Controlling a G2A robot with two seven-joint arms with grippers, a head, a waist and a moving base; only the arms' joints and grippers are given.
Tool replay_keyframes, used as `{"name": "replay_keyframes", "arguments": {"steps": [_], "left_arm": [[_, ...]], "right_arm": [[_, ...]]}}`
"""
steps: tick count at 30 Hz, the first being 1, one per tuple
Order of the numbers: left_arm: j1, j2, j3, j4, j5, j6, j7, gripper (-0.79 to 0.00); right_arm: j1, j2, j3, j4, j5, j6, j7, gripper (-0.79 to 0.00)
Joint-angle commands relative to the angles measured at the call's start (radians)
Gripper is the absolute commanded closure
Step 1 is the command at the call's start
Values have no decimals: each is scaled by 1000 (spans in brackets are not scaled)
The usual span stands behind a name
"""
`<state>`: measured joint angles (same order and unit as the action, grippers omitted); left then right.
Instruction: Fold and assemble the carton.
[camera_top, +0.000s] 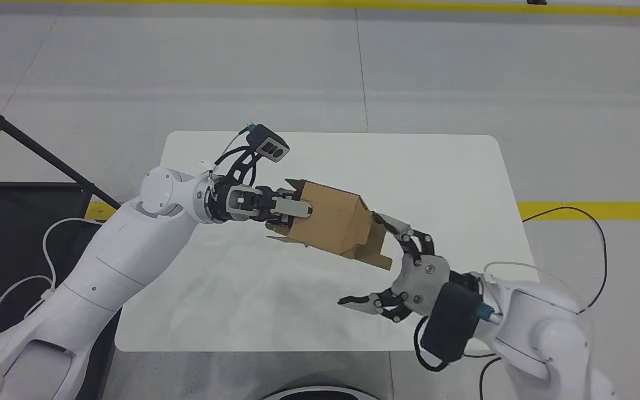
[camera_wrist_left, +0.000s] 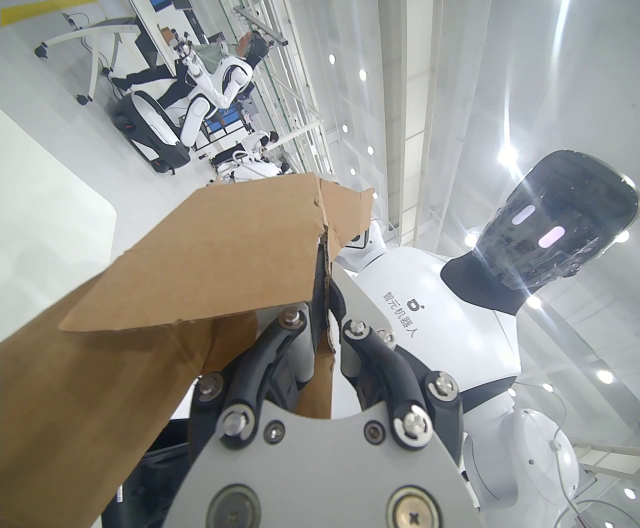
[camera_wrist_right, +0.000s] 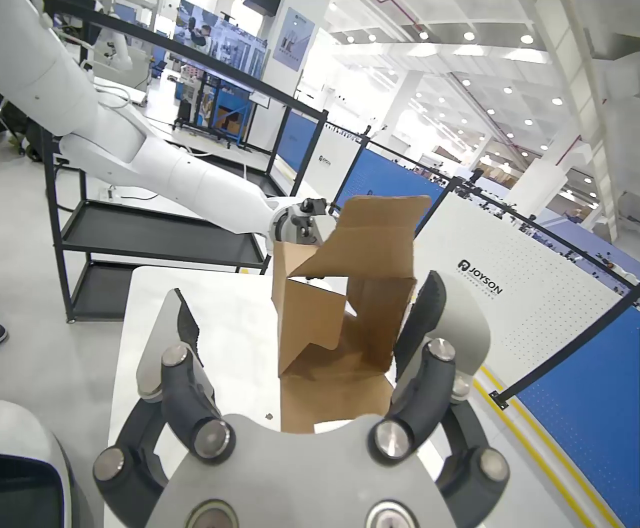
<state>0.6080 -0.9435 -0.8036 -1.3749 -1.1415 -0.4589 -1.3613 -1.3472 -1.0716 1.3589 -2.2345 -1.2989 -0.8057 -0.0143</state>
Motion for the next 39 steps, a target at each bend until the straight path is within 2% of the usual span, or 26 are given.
{"name": "replay_keyframes", "arguments": {"steps": [1,4,7,11,12,13,14,15,16,32,39], "left_arm": [[0,0,0,0,0,0,0,0],[0,0,0,0,0,0,0,0],[0,0,0,0,0,0,0,0],[0,0,0,0,0,0,0,0],[0,0,0,0,0,0,0,0],[0,0,0,0,0,0,0,0],[0,0,0,0,0,0,0,0],[0,0,0,0,0,0,0,0],[0,0,0,0,0,0,0,0],[0,0,0,0,0,0,0,0],[0,0,0,0,0,0,0,0]], "right_arm": [[4,1,-9,-3,-1,-9,15,-785],[4,1,-14,-7,-4,0,27,-785],[1,0,-6,-14,-23,57,43,-785],[1,1,-4,-16,-15,62,46,-770],[2,1,-2,-16,-12,63,46,-730],[1,2,-1,-14,-9,62,47,-563],[1,2,0,-14,-7,61,47,-505],[1,2,3,-11,-6,62,48,-406],[0,3,4,-11,-4,62,47,-372],[-14,9,38,-8,13,65,52,-314],[-10,11,43,-5,21,72,66,-326]]}}
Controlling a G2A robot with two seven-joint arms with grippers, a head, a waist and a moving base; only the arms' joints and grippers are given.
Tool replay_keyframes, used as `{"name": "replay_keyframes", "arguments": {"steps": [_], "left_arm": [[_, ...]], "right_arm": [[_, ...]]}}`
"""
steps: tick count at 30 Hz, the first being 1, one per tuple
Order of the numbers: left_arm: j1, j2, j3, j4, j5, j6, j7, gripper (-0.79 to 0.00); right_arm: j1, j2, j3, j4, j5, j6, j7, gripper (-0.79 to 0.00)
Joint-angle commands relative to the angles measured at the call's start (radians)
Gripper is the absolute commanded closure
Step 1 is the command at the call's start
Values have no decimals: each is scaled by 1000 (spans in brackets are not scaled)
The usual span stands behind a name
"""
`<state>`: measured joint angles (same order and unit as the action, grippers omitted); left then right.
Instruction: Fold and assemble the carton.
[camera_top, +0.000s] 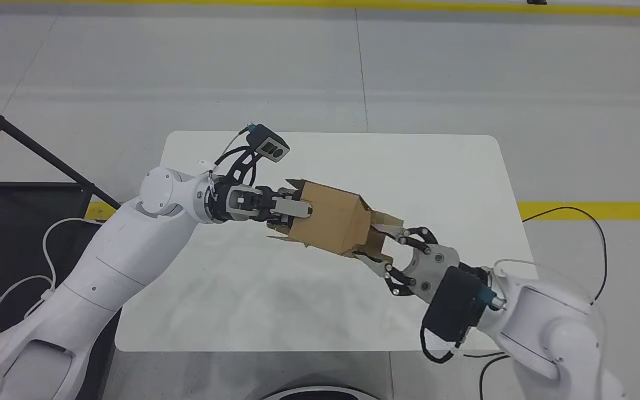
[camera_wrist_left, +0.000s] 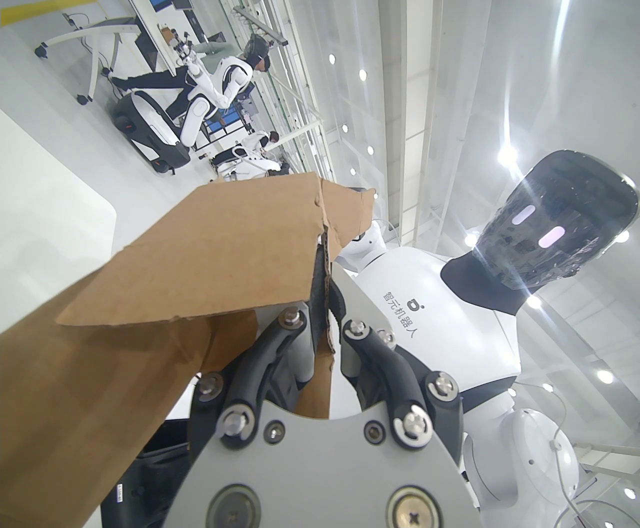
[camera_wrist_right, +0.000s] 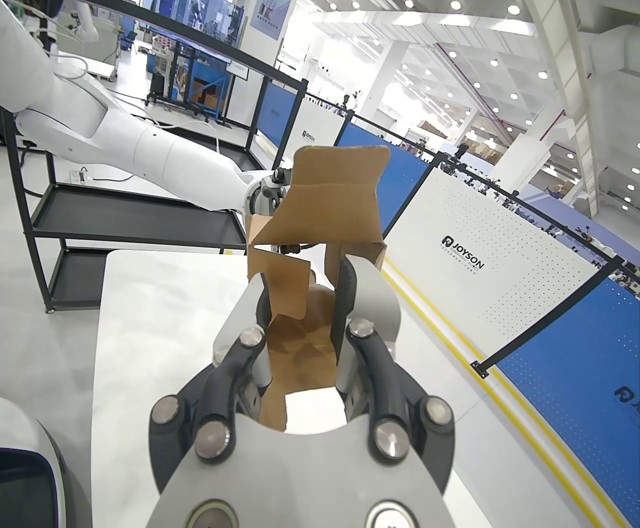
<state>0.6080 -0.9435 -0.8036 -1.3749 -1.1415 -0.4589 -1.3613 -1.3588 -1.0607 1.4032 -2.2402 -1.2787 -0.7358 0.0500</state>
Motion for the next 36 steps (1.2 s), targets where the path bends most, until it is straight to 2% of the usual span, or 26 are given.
{"name": "replay_keyframes", "arguments": {"steps": [1,4,7,13,24,30,36], "left_arm": [[0,0,0,0,0,0,0,0],[0,0,0,0,0,0,0,0],[0,0,0,0,0,0,0,0],[0,0,0,0,0,0,0,0],[0,0,0,0,0,0,0,0],[0,0,0,0,0,0,0,0],[0,0,0,0,0,0,0,0]], "right_arm": [[4,0,-3,3,3,3,6,-326],[17,0,-4,6,1,18,15,-323],[18,0,-6,4,7,12,-4,-231],[-17,4,21,-20,-6,19,-22,-302],[-55,5,52,-45,-61,82,-42,-339],[-36,6,26,-38,-67,63,-15,-351],[-24,6,7,-45,-73,65,5,-302]]}}
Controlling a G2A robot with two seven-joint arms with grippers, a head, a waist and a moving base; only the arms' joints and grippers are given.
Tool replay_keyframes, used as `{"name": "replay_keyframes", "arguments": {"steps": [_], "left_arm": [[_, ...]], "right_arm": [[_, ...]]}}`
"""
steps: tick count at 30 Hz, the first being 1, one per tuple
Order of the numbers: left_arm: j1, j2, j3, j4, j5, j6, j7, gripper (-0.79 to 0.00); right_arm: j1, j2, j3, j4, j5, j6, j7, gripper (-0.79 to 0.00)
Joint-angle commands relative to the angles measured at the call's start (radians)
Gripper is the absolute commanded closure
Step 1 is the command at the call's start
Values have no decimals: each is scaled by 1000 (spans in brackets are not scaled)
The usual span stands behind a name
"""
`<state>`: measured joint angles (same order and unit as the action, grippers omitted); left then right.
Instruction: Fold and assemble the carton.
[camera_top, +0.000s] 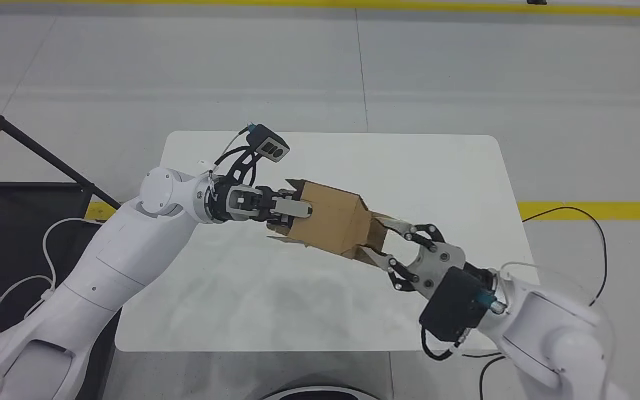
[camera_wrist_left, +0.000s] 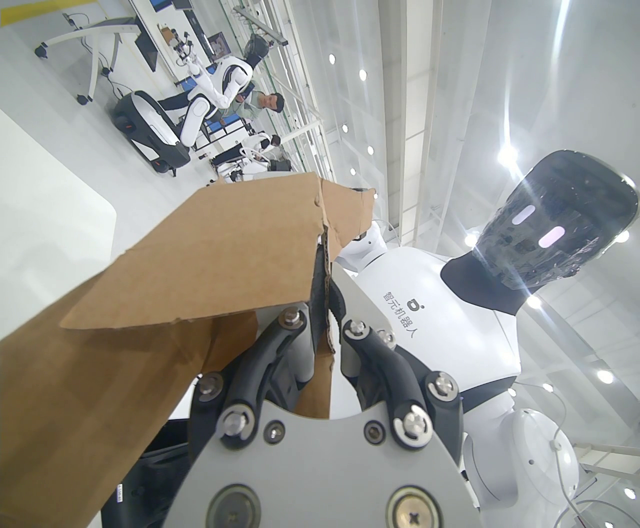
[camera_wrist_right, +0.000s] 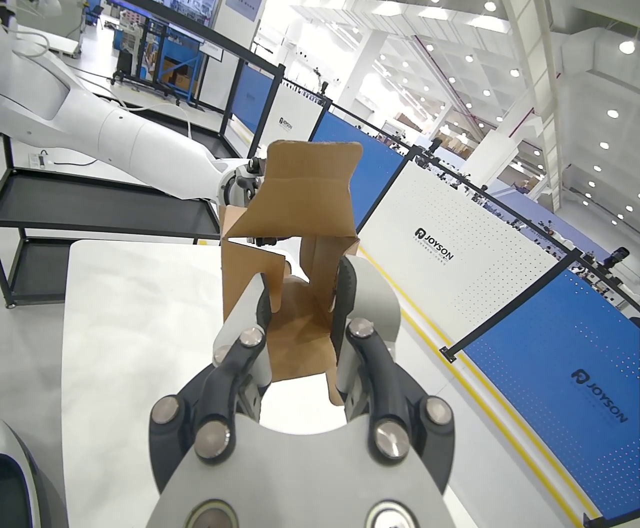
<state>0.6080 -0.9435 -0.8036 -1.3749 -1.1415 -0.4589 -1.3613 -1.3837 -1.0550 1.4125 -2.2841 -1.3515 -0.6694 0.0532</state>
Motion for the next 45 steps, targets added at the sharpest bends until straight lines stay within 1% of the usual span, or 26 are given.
{"name": "replay_keyframes", "arguments": {"steps": [1,6,12,19,20,22,34,45], "left_arm": [[0,0,0,0,0,0,0,0],[0,0,0,0,0,0,0,0],[0,0,0,0,0,0,0,0],[0,0,0,0,0,0,0,0],[0,0,0,0,0,0,0,0],[0,0,0,0,0,0,0,0],[0,0,0,0,0,0,0,0],[0,0,0,0,0,0,0,0]], "right_arm": [[3,0,-4,-2,-3,-3,4,-289],[10,1,-17,-4,-11,-10,17,-265],[28,0,-32,2,-14,-4,38,-277],[59,-1,-56,9,-3,0,71,-256],[63,-1,-59,11,-1,0,77,-246],[70,-2,-65,12,3,0,88,-197],[99,-2,-85,23,45,-1,156,-197],[122,-2,-99,30,69,-2,200,-169]]}}
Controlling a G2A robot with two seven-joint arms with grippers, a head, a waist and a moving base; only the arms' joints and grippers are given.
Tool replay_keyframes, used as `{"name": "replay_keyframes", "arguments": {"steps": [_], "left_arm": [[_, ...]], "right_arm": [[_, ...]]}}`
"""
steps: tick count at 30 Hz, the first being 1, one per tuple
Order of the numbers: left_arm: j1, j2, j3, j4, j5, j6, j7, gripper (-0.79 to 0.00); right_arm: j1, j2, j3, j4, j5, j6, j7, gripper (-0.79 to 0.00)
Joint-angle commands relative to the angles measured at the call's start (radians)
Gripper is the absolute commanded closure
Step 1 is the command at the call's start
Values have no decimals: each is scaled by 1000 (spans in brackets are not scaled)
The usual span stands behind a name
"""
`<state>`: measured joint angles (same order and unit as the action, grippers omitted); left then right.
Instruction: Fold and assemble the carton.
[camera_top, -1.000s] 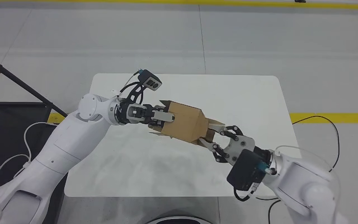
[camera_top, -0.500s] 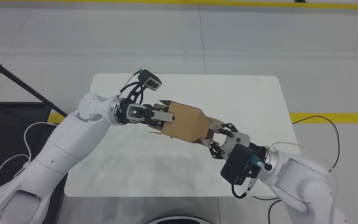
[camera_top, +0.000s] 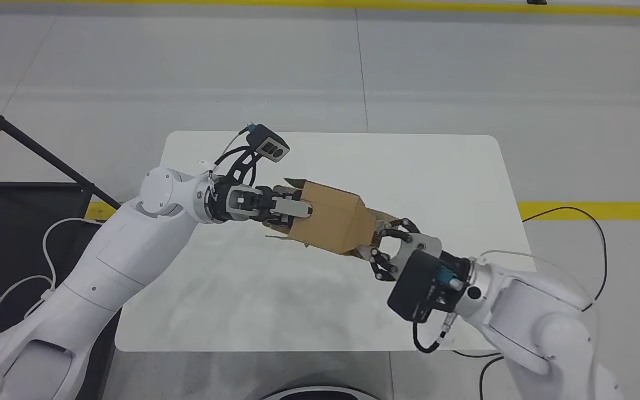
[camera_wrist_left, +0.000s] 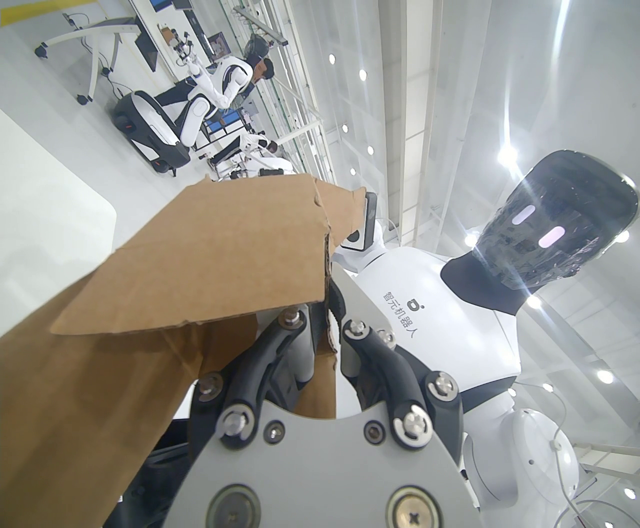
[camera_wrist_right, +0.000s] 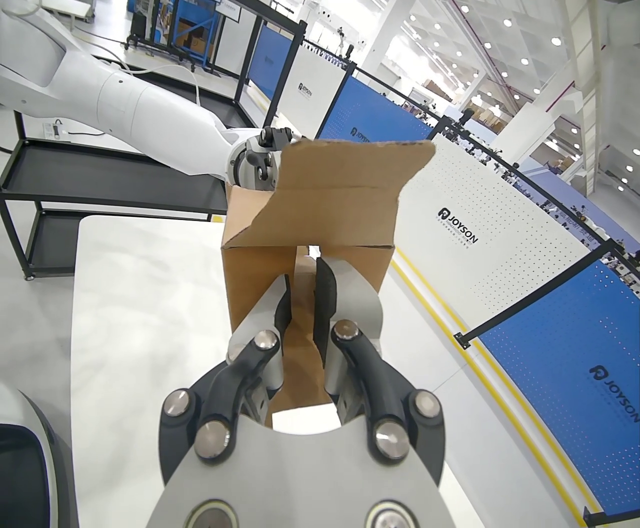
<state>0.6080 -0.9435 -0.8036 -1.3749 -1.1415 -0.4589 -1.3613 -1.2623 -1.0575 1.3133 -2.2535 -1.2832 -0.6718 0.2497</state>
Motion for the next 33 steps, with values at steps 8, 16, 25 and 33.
{"name": "replay_keyframes", "arguments": {"steps": [8,16,25,33], "left_arm": [[0,0,0,0,0,0,0,0],[0,0,0,0,0,0,0,0],[0,0,0,0,0,0,0,0],[0,0,0,0,0,0,0,0]], "right_arm": [[12,1,-13,0,16,-4,38,-142],[36,0,-32,1,38,-3,82,-123],[59,0,-47,7,63,-1,125,-105],[77,0,-60,5,80,2,159,-92]]}}
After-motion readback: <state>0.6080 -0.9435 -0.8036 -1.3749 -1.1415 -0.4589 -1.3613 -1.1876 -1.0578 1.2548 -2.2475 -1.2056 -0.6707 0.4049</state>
